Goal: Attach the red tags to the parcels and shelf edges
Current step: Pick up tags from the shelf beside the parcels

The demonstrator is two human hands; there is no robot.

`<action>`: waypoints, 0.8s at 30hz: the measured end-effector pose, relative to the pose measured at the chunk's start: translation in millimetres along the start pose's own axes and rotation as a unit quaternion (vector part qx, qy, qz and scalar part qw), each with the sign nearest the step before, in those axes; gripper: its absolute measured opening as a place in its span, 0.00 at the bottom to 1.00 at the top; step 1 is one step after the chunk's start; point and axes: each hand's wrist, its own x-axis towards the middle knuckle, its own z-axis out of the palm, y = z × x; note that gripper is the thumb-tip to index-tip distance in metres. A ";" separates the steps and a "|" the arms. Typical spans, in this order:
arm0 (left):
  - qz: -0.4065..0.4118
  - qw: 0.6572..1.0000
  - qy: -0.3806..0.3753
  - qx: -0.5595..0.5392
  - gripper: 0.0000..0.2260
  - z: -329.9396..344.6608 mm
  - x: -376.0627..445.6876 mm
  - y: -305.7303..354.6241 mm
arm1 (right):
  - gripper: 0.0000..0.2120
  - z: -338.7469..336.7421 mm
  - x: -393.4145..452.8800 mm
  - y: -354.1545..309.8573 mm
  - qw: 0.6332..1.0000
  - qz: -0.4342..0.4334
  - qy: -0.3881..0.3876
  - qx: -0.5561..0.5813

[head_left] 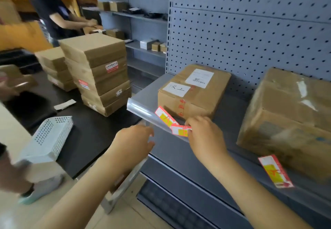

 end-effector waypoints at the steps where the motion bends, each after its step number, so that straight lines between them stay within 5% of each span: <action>1: 0.015 1.000 0.002 0.000 0.11 -1.2 5.5 -3.0 | 0.12 1.1 3.9 -4.2 1.000 0.004 -0.008 -0.004; 9: 0.077 0.997 -0.007 -0.022 0.12 5.7 35.4 -8.7 | 0.14 13.1 22.5 -6.4 0.997 0.050 -0.052 -0.030; 24: 0.167 0.986 0.020 -0.007 0.11 11.6 55.9 22.9 | 0.09 -10.9 -3.5 20.8 0.987 0.140 0.017 0.074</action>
